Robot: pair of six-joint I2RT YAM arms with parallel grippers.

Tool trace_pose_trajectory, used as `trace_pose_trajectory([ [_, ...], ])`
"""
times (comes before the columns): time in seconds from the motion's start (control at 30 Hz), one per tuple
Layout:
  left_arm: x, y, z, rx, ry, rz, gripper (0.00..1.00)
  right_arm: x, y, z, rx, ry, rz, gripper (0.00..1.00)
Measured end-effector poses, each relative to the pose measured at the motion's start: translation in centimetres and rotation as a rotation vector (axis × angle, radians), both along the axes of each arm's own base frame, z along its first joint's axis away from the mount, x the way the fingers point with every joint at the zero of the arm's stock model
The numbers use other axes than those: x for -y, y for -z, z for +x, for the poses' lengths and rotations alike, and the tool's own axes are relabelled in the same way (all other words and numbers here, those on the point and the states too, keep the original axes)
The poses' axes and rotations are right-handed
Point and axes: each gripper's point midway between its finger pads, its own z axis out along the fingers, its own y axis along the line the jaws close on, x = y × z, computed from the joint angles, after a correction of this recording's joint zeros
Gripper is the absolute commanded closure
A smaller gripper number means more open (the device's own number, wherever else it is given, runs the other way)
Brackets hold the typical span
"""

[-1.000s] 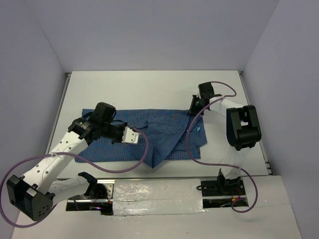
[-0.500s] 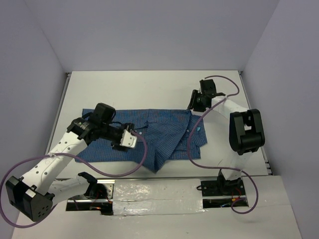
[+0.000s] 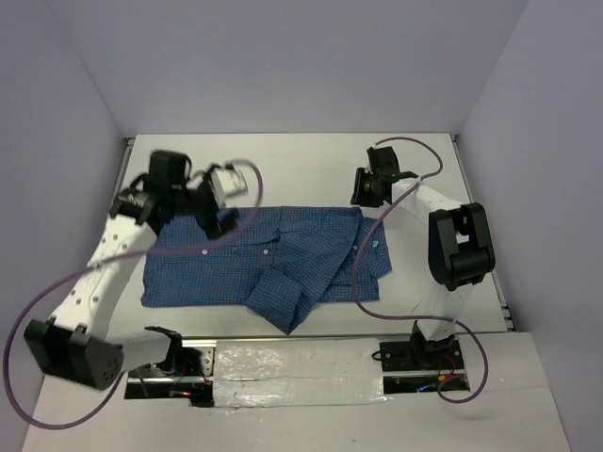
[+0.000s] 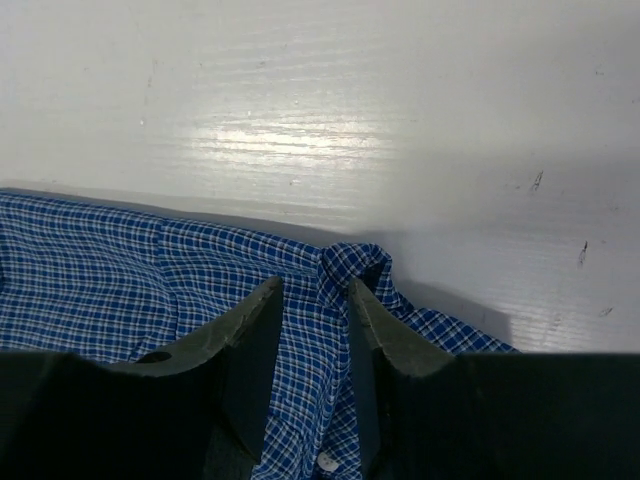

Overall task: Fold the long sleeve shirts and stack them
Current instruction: Fold the shirt

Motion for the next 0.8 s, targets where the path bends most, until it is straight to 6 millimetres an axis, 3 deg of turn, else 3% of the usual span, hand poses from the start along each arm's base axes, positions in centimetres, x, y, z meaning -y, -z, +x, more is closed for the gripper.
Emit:
trace_pose_trajectory([
  [0.1,-5.1,-1.4,6.7,-0.082,-0.314,-0.082,0.12,0.1,0.1,0.0,0.000,-0.005,-0.013,0.65],
  [0.17,-10.1,0.0,9.9,-0.171,-0.531,-0.128,0.11,0.0,0.1,0.0,0.004,-0.016,-0.018,0.66],
  [0.2,-13.4,1.7,10.9,-0.237,-0.660,-0.143,0.10,0.1,0.1,0.0,0.004,-0.020,-0.021,0.66],
  [0.27,-18.0,4.7,11.6,-0.338,-0.830,-0.146,0.08,0.1,0.3,0.0,0.003,-0.027,-0.025,0.66],
  [0.37,-23.7,9.3,11.7,-0.445,-1.026,-0.106,0.06,0.1,0.7,-0.1,-0.004,-0.037,-0.034,0.66],
  [0.47,-26.2,12.0,11.9,-0.486,-1.112,-0.065,0.04,0.1,1.0,-0.2,-0.011,-0.045,-0.038,0.67],
  [0.6,-27.8,14.1,13.4,-0.490,-1.166,-0.040,0.03,0.0,1.2,-0.1,-0.016,-0.055,-0.039,0.73],
  [0.8,-29.9,16.6,15.5,-0.489,-1.215,-0.055,0.03,-0.1,0.7,0.6,-0.004,-0.068,-0.042,0.72],
])
